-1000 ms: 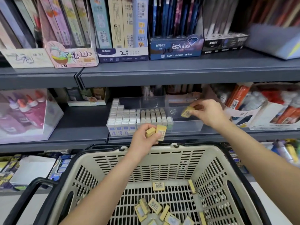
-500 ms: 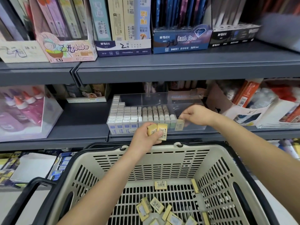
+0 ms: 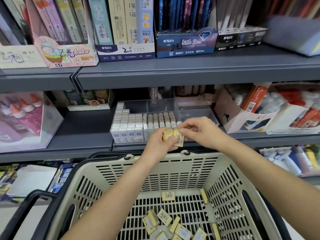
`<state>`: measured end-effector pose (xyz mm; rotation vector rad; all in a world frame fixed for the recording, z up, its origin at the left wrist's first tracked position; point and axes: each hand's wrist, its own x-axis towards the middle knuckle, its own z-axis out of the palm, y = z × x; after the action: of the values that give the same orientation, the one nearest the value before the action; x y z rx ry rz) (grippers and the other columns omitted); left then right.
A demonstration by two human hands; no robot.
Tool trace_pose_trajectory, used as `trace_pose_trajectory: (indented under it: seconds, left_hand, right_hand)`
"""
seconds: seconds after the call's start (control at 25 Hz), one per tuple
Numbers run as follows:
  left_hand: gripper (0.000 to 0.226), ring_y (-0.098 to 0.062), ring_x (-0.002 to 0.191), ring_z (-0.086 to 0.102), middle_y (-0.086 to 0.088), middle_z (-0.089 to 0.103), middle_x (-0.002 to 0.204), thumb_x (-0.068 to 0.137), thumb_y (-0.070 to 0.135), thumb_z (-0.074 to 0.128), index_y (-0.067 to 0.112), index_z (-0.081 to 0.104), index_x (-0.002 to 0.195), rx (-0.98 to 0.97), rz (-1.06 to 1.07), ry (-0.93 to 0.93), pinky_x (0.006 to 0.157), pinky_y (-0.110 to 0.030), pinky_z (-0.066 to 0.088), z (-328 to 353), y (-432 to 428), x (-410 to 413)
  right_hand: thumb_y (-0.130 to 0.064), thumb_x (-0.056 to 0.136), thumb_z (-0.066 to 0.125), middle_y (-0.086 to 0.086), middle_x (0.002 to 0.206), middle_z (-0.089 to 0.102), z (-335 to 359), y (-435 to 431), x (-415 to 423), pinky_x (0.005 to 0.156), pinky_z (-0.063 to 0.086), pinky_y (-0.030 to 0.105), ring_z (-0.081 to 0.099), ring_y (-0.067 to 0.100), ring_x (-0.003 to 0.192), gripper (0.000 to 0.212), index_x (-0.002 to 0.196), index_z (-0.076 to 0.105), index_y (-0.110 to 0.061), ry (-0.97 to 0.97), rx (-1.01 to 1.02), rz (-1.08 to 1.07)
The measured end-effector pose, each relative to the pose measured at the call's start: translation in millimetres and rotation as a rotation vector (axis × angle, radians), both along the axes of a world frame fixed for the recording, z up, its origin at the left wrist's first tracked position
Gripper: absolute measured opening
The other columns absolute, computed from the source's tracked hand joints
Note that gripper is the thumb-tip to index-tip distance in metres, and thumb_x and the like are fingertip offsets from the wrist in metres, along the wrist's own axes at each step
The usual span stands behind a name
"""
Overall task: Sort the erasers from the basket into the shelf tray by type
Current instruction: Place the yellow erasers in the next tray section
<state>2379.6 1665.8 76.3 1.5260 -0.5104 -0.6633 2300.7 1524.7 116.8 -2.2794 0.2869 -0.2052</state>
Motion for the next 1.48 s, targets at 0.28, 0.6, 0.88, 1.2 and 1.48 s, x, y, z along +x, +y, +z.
trace_pose_trajectory:
  seconds: [0.28, 0.6, 0.88, 1.2, 1.48]
  left_hand:
    - [0.019, -0.01, 0.09, 0.06, 0.001, 0.058, 0.098, 0.093, 0.008, 0.052, 0.027, 0.049, 0.096, 0.076, 0.106, -0.113, 0.08, -0.026, 0.056, -6, 12, 11]
    - [0.021, -0.015, 0.097, 0.061, 0.001, 0.063, 0.101, 0.09, 0.006, 0.056, 0.02, 0.057, 0.106, 0.1, 0.161, -0.167, 0.087, -0.034, 0.054, -10, 18, 13]
    - [0.024, -0.013, 0.093, 0.061, -0.002, 0.064, 0.1, 0.09, 0.002, 0.056, 0.007, 0.058, 0.113, 0.073, 0.164, -0.141, 0.072, -0.02, 0.055, -7, 8, 10]
    - [0.022, -0.017, 0.091, 0.06, -0.001, 0.062, 0.095, 0.086, -0.002, 0.059, 0.016, 0.056, 0.099, -0.004, 0.07, -0.143, 0.074, -0.024, 0.055, 2, -6, -6]
    - [0.019, -0.016, 0.088, 0.063, -0.002, 0.064, 0.097, 0.087, 0.005, 0.06, 0.023, 0.058, 0.094, 0.03, 0.149, -0.161, 0.074, -0.025, 0.056, -8, 39, -9]
  right_hand:
    - [-0.018, 0.089, 0.06, 0.0, 0.081, 0.07, 9, -50, 13, 0.071, 0.049, 0.013, 0.062, 0.003, 0.068, 0.007, 0.094, 0.065, -0.018, -0.057, 0.017, -0.241]
    - [-0.024, 0.093, 0.054, 0.005, 0.113, 0.065, -15, -53, 43, 0.087, 0.041, 0.025, 0.056, 0.018, 0.101, 0.021, 0.109, 0.064, -0.017, 0.261, -0.341, -0.093]
    - [-0.021, 0.096, 0.047, 0.004, 0.123, 0.062, -7, -48, 35, 0.094, 0.039, 0.027, 0.055, 0.021, 0.114, 0.028, 0.117, 0.063, -0.015, 0.229, -0.454, -0.072]
    - [-0.021, 0.086, 0.063, -0.012, 0.079, 0.065, 7, -5, 4, 0.075, 0.048, 0.021, 0.064, 0.007, 0.075, 0.012, 0.098, 0.068, -0.02, 0.033, -0.201, 0.007]
    - [-0.014, 0.086, 0.063, 0.0, 0.088, 0.065, 18, -59, 24, 0.075, 0.043, 0.022, 0.058, 0.012, 0.079, 0.01, 0.095, 0.065, -0.015, -0.115, -0.158, -0.306]
